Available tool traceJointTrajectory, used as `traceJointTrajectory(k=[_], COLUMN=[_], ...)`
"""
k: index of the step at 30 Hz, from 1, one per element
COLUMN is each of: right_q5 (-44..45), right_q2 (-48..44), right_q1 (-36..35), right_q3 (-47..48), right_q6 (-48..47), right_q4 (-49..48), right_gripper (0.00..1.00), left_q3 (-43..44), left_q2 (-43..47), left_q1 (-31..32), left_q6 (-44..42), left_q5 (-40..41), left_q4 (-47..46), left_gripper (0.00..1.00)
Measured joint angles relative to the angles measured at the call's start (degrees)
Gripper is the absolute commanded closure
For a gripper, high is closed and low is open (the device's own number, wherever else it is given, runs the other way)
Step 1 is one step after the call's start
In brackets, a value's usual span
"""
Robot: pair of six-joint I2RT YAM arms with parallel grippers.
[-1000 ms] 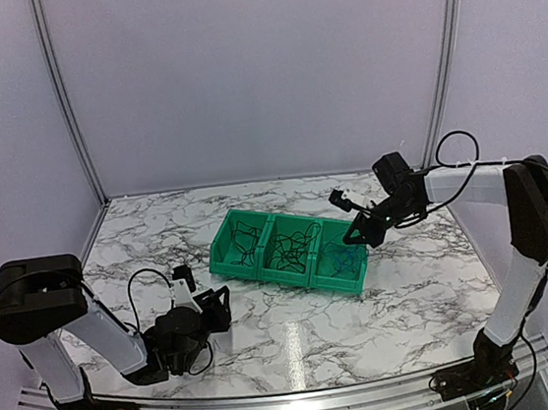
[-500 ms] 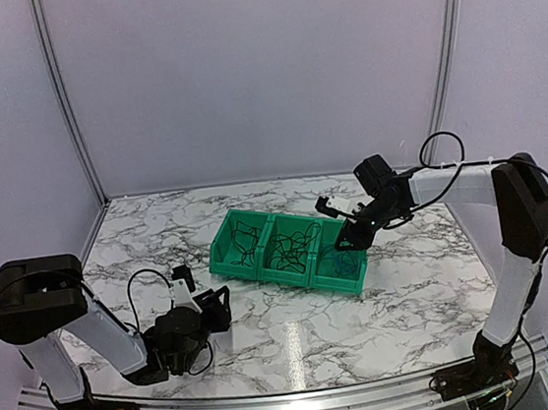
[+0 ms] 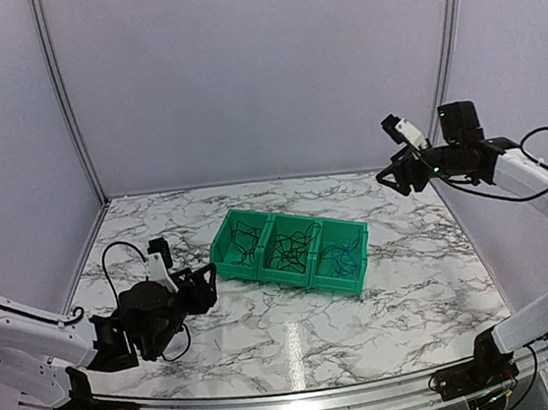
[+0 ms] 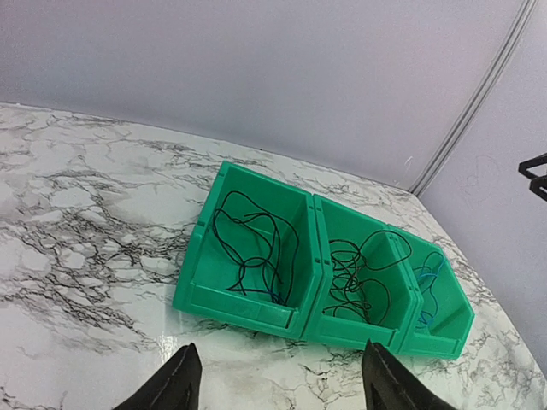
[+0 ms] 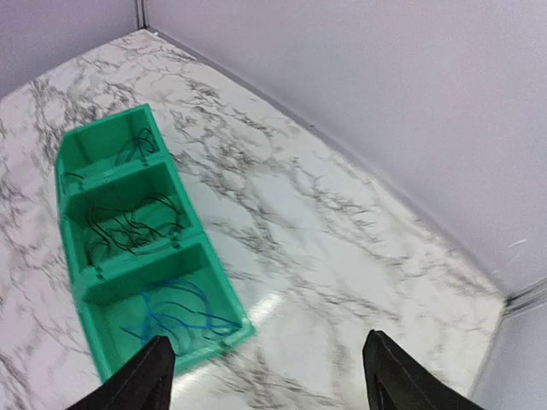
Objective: Untangle the cables
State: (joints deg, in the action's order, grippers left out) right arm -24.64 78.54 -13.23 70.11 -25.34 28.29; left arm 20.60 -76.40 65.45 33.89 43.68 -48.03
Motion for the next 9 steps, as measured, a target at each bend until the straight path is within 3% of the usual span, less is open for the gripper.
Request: traceJointTrajectory(k=[4,9], right_q5=[0.70,5.42], right_q2=[-9.31,-14.91], right_q1=[7.17,8.59], right_q3=[-4.44,-8.24], right_q6=[4.28,10.97], right_q4=[-5.11,-10.86], right_gripper=[0.01,0.02], left_q3=[7.78,21.38], left_q2=[8.26,13.60], left_q1=[-2.16,-8.15], left_q6=[-2.38,-6.25], left_q5=[-0.20,-1.73], left_q4=[19.41,41.00], left_gripper=[0.23,0.16])
